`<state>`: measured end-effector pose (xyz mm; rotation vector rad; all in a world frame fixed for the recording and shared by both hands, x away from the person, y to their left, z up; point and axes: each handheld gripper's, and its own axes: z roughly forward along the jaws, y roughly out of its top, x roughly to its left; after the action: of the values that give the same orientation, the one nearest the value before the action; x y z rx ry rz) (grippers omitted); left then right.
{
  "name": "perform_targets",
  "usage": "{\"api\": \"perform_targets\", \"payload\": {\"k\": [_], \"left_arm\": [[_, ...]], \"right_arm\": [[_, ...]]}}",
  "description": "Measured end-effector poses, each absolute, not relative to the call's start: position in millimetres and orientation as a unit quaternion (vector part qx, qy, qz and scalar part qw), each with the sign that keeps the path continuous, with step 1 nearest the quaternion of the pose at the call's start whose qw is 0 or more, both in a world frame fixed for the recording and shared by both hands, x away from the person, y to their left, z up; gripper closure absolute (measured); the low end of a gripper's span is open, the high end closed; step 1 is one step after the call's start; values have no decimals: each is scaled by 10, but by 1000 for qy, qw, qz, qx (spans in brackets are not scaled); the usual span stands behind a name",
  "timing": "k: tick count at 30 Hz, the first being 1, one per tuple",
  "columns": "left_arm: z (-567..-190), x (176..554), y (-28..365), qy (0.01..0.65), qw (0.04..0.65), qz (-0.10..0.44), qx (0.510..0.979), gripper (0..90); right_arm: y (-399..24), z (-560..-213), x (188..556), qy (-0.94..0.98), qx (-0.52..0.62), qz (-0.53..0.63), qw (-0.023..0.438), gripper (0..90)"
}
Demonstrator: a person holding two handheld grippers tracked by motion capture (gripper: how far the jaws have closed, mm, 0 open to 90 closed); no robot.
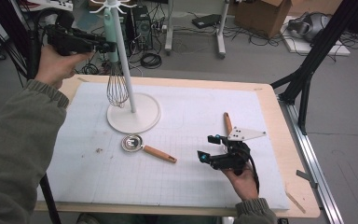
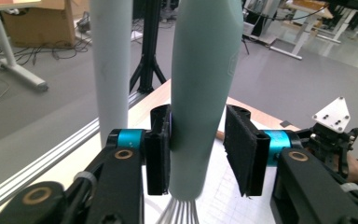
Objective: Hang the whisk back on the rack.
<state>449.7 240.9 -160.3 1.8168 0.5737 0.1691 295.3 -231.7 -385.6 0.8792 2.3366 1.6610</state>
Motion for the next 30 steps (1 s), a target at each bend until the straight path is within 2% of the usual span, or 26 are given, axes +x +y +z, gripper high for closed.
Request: {"api": "perform_targets", "payload": {"k": [8, 15, 22, 30], "left_arm": [[-1566, 4439, 2467, 249, 568, 82, 780, 574], [-1513, 4325, 2497, 243, 563, 93, 785, 593], [-1445, 4199, 2524, 232, 568, 101, 784, 671], [-1359, 4116, 2507, 222, 572, 100, 783, 839]], "right_arm": [[-2330, -3851, 2953, 776, 292, 554, 73, 213], [-2404, -3816, 2931, 769, 297, 559, 85, 213], [-2471, -3820, 2953, 764, 307, 561, 89, 208], [-2514, -3833, 2983, 760, 315, 562, 88, 206]]}}
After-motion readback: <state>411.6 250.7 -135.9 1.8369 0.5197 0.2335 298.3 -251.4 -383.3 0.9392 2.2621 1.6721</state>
